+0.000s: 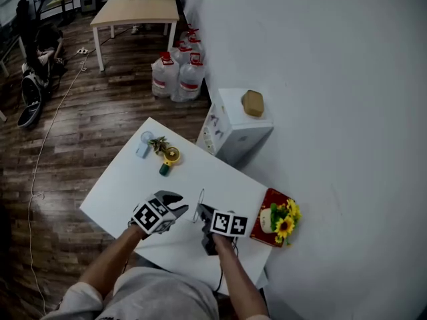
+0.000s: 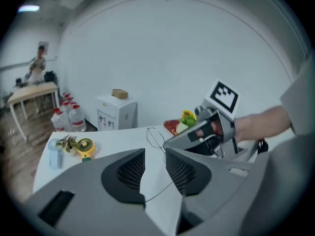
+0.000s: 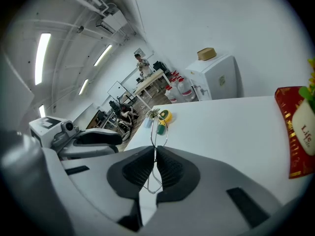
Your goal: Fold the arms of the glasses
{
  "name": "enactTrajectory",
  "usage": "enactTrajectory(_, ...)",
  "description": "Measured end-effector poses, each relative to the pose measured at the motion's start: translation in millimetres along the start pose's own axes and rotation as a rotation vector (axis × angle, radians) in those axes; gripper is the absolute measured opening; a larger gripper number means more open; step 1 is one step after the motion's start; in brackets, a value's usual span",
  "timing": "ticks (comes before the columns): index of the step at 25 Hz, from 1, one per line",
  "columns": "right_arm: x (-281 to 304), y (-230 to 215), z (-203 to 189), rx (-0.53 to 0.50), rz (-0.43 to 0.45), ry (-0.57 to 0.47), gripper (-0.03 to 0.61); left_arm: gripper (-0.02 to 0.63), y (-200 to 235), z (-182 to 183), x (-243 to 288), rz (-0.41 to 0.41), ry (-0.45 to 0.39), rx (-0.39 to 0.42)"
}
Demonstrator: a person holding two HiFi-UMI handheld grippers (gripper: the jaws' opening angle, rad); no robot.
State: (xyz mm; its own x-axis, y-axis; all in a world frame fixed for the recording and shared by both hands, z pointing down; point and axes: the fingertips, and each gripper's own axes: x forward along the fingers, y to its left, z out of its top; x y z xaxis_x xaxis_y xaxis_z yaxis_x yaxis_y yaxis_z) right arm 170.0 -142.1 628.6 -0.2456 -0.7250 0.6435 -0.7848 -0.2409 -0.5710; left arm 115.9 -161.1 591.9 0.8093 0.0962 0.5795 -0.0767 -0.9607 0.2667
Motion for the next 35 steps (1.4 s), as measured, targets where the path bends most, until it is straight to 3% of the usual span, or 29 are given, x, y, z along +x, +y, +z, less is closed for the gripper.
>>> enactTrajectory(3, -0.1, -2.4, 3.2, -0.011, -0.003, 0.0, 0.021, 0.129, 25.2, 5.6, -21.2, 0.03, -0.14, -0.2)
enactTrajectory(7, 0.1, -5.2, 6.5, -0.01, -0.003, -0.007, 0.021, 0.185, 64.6, -8.4, -51.5, 0.119, -0.297, -0.398)
enactTrajectory(13, 2.9, -8.0, 15.8, 0.05, 0.013, -0.04, 0.021, 0.239, 98.2, -56.9, -84.3, 0.198, -0.437, -0.706)
enactTrajectory(15, 3.5, -7.2, 18.0, 0.075, 0.02, -0.05, 0.021, 0.239, 92.8, -65.9, -87.4, 0.172, -0.503, -0.793)
enactTrajectory(20, 6.3, -2.5, 16.0, 0.078, 0.025, -0.051, 0.021, 0.239, 56.6, -71.1, -70.9, 0.052, -0.59, -0.866)
enactTrajectory(24, 7.0, -1.4, 15.9, 0.084, 0.031, -0.053, 0.021, 0.238, 38.9, -62.7, -55.5, -0.094, -0.724, -1.102)
enactTrajectory(26, 6.7, 0.5, 15.9, 0.088, 0.036, -0.053, 0.021, 0.233, 31.7, -68.3, -49.0, -0.112, -0.735, -1.226)
enactTrajectory(32, 8.2, 3.4, 13.7, 0.081, 0.041, -0.053, 0.021, 0.179, 21.4, -62.6, -36.2, -0.145, -0.741, -1.25)
enactTrajectory(35, 7.9, 5.9, 10.8, 0.074, 0.041, -0.049, 0.021, 0.147, 22.6, -61.7, -34.8, -0.12, -0.742, -1.18)
